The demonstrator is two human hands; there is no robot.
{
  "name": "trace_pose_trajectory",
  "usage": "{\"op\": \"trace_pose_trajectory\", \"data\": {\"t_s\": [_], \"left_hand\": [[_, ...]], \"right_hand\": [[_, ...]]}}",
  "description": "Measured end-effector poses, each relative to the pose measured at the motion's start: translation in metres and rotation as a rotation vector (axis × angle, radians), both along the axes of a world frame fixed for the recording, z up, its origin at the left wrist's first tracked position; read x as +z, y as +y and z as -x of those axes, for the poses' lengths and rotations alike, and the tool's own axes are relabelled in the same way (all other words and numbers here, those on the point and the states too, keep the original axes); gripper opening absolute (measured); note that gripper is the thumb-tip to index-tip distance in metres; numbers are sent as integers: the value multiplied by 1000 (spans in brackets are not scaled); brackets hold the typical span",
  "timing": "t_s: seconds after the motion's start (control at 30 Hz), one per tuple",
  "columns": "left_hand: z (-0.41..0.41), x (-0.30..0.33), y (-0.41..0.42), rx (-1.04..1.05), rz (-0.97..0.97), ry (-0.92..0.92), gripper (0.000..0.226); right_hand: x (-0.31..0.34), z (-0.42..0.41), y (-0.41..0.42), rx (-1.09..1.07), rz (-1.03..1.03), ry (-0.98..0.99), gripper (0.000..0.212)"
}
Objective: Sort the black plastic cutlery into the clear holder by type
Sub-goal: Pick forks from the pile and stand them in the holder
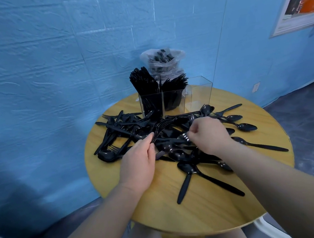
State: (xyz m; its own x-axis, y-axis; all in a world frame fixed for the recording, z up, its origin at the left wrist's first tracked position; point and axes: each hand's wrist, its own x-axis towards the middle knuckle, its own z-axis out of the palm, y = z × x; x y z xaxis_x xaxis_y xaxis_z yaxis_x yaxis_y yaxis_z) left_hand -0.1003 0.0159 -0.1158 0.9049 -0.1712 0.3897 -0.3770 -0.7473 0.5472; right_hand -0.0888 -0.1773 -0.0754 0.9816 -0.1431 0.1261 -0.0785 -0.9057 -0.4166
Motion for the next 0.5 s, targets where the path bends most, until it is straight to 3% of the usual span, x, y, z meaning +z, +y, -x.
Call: {"op": "trace_pose_trajectory", "data": {"t_s": [0.27, 0.5], "left_hand": [[1, 2, 2, 34, 43, -19, 37], [-1, 25, -8, 13, 26, 59, 37]], "right_hand": [[24, 20, -37, -104, -437, -415, 12], [39, 32, -26, 108, -537, -319, 18]]}}
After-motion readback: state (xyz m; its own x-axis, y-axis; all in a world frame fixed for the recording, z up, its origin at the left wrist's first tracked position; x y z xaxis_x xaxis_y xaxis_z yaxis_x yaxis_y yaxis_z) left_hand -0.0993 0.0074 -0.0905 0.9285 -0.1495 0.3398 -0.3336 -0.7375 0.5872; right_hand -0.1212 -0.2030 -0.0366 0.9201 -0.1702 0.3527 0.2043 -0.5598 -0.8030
